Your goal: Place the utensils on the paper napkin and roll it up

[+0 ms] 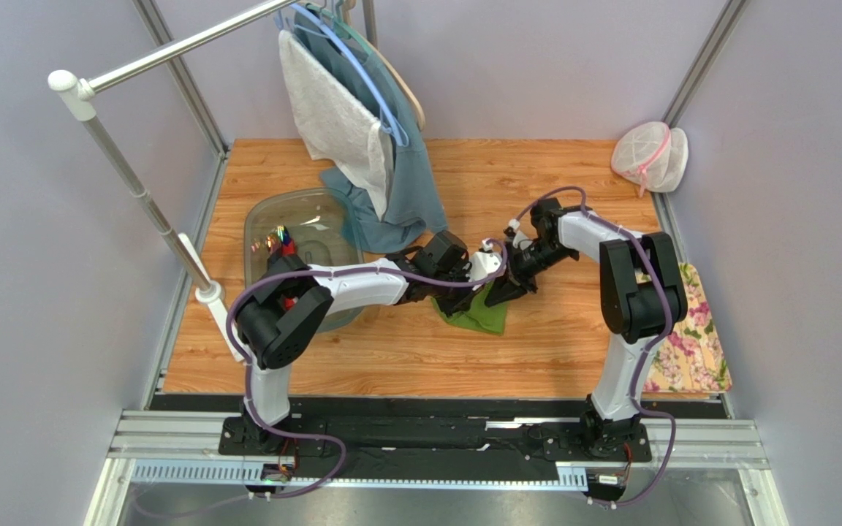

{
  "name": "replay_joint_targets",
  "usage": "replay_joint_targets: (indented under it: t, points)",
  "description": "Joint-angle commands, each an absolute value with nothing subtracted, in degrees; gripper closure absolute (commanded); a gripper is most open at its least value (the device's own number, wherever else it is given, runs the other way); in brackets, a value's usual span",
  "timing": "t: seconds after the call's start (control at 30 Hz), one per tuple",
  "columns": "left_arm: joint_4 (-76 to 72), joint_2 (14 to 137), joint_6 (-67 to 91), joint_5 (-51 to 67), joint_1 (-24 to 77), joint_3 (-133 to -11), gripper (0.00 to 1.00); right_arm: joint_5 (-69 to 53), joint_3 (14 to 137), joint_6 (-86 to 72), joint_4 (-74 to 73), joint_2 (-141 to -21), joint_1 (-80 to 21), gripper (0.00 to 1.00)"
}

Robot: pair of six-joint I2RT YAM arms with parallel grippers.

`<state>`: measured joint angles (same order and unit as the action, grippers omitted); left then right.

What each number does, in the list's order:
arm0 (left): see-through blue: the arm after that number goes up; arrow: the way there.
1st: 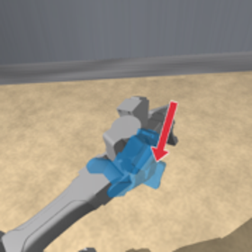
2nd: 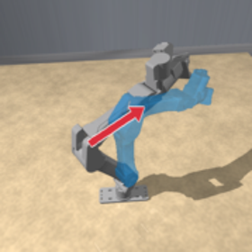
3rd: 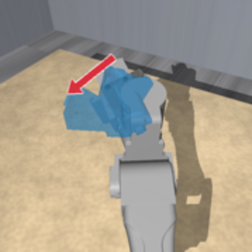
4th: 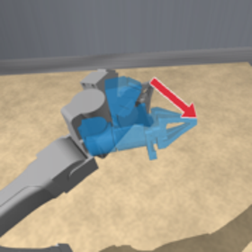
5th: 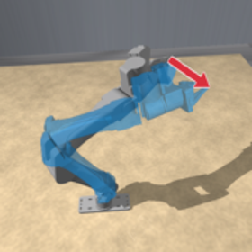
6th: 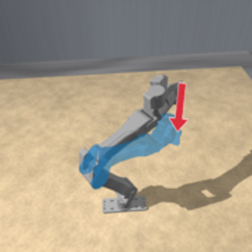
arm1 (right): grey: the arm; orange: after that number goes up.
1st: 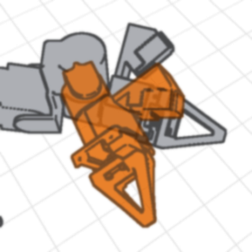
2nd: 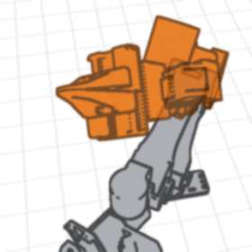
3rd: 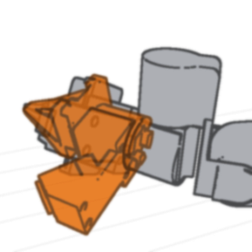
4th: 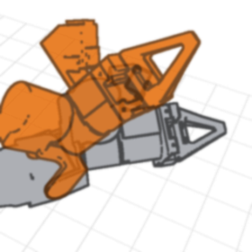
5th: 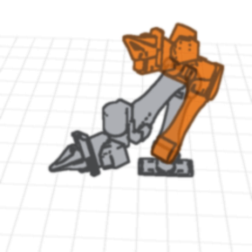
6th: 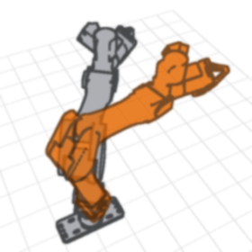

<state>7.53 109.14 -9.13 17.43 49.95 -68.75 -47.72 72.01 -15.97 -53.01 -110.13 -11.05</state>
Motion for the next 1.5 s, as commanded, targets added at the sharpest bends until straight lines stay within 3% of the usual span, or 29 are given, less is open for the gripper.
replay_joint_targets:
  t: [0.0,0.1,0.23,0.33,0.7,0.87,1.23,1.37,1.47]
  points:
    - [7.38,109.95,-4.75,18.54,49.22,-71.45,0.95,-47.99,68.91,-11.69,-54.23,-110.12,-11.07,1.00]
    - [6.95,109.16,-1.68,20.73,47.82,-71.72,0.89,-47.29,68.03,-11.78,-52.83,-110.57,-11.07,1.00]
    - [4.40,105.04,4.82,25.65,45.27,-69.79,0.60,-46.23,68.29,-12.13,-51.59,-111.00,-10.99,1.00]
    - [4.66,102.92,10.18,28.56,43.77,-69.08,0.48,-45.97,68.38,-12.30,-51.07,-111.27,-11.07,1.00]
    - [4.49,103.88,23.72,34.88,41.92,-68.03,0.33,-45.26,68.20,-13.71,-48.96,-111.80,-11.07,1.00]
    - [6.06,106.43,27.25,34.10,42.01,-70.40,0.31,-45.09,68.29,-14.76,-47.99,-111.62,-11.16,1.00]
    - [10.28,113.37,30.67,30.41,41.92,-76.20,0.41,-44.82,68.38,-15.29,-47.37,-111.62,-11.60,1.00]
    - [8.18,114.08,30.67,30.50,41.92,-76.73,0.54,-44.65,68.47,-15.47,-47.37,-111.36,-11.60,1.00]
    - [8.00,114.52,30.50,29.80,41.84,-76.55,0.71,-44.39,68.47,-15.38,-47.55,-111.01,-11.51,1.00]
